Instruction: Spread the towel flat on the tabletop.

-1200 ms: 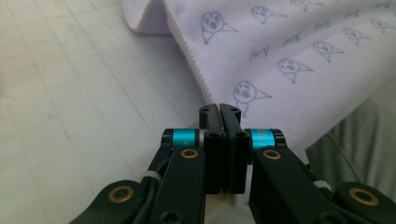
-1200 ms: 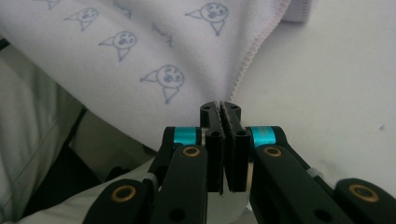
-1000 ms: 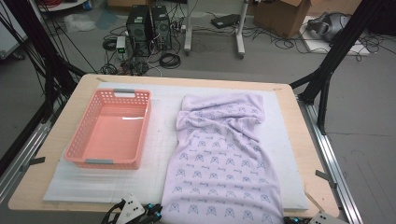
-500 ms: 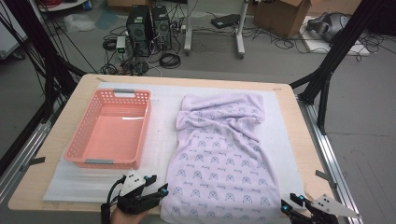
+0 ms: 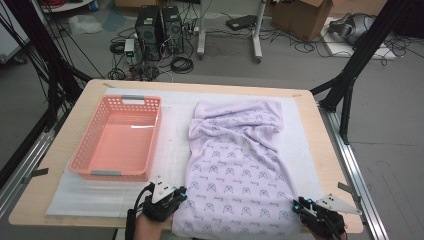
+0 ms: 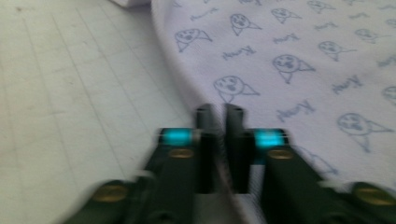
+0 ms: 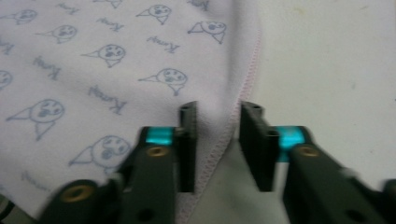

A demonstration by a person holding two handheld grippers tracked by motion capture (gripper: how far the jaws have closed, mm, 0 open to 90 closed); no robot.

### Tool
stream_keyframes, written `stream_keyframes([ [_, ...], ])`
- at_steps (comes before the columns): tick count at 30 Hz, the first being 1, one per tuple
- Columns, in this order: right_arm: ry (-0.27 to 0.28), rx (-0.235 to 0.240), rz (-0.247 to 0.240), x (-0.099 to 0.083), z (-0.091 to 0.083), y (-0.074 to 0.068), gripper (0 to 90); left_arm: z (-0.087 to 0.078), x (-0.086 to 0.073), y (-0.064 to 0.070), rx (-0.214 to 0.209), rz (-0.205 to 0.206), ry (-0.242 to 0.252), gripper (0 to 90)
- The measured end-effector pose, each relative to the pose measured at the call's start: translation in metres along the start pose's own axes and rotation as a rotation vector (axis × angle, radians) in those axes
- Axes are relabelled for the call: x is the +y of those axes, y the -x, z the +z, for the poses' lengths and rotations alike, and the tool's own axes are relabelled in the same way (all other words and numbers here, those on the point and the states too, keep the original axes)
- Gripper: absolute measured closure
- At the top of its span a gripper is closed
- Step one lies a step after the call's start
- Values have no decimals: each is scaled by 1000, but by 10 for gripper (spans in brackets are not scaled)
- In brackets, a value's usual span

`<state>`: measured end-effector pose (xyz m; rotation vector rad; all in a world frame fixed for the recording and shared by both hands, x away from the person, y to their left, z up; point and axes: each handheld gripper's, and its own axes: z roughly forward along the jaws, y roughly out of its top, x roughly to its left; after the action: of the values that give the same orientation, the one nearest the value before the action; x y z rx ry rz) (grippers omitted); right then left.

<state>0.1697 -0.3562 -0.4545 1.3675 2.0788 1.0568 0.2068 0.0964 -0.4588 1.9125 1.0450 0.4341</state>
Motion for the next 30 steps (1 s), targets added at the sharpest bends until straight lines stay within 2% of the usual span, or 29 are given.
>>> stream_keyframes([
  [1,-7,13,8,0,-1,-1,858,-1,1,1,7,-6,-6,873],
  [4,-33,20,-15,0,-6,-3,868,-10,-3,2,13,-22,-14,875],
  [6,-47,42,-28,-3,-12,-4,869,-19,-9,1,-1,-31,-16,875],
  [9,-51,79,-40,-9,-23,-7,869,-32,-15,4,-21,-12,-19,875],
  [13,-55,102,-52,-16,-38,-14,869,-50,-26,12,-46,12,-16,875],
  [17,-70,125,-75,-26,-52,-21,861,-57,-31,15,-60,18,-15,860],
  [18,-70,127,-76,-27,-52,-22,842,-58,-30,15,-56,17,0,837],
  [20,-52,108,-66,-27,-54,-23,741,-55,-24,12,-54,2,36,657],
  [21,-21,96,-45,-24,-54,-20,686,-54,-22,11,-53,2,45,613],
  [23,13,80,-11,-17,-51,-15,644,-49,-14,6,-43,-15,62,557],
  [26,18,47,10,-9,-39,-8,623,-38,-6,-2,-25,-15,61,536],
  [30,2,28,36,0,-15,-4,599,-15,1,-12,-16,-43,21,519],
])
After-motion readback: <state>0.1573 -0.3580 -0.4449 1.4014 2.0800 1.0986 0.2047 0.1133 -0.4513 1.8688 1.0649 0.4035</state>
